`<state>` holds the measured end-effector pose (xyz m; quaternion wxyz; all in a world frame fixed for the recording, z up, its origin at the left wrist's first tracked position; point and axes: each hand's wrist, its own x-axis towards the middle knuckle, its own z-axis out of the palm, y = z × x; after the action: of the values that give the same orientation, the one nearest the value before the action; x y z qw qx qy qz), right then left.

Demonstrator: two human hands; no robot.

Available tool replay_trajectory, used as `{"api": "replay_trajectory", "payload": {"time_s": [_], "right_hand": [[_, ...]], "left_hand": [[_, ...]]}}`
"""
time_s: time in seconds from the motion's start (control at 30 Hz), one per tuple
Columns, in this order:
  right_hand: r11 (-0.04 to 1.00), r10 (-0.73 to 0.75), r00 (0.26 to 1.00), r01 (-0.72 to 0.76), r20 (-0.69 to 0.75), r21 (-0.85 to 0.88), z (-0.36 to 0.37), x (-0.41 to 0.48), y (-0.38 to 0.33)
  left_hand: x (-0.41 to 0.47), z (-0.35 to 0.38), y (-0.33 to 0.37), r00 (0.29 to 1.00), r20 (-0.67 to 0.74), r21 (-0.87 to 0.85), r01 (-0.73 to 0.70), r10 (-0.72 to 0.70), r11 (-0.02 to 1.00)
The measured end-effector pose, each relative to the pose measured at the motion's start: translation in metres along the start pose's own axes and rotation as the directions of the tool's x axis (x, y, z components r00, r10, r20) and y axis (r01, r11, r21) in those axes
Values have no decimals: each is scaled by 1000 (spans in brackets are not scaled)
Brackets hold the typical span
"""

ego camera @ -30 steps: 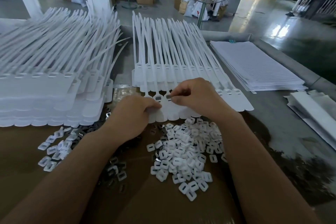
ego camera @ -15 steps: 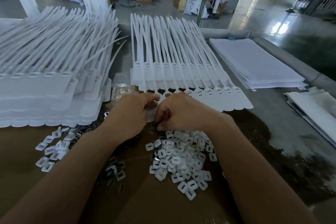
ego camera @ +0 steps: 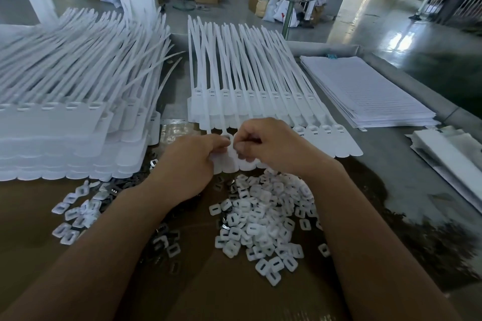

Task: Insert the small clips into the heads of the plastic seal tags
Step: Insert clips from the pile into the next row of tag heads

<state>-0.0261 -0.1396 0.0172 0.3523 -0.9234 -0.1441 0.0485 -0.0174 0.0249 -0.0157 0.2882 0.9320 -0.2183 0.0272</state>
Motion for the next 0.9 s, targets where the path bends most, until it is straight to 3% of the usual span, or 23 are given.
{"api": "replay_trajectory", "payload": {"time_s": [0.13,0.3,0.5,0.9], "right_hand": [[999,36,985,-29,-171,38,-6,6,10],[990,120,911,-80,-394,117,-8,15,30],[978,170,913,-109,-370,180,-7,15,37],[984,166,928,-180,-334,-10,-2,21,40]], "left_hand": [[0,0,0,1000,-1,-14,14,-14,1000],[0,0,-1,1000,5,-28,11,-11,1000],[-1,2,-2,1000,-1,-21,13,-13,1000],[-1,2,-1,1000,1,-3,2,-2,1000]]}}
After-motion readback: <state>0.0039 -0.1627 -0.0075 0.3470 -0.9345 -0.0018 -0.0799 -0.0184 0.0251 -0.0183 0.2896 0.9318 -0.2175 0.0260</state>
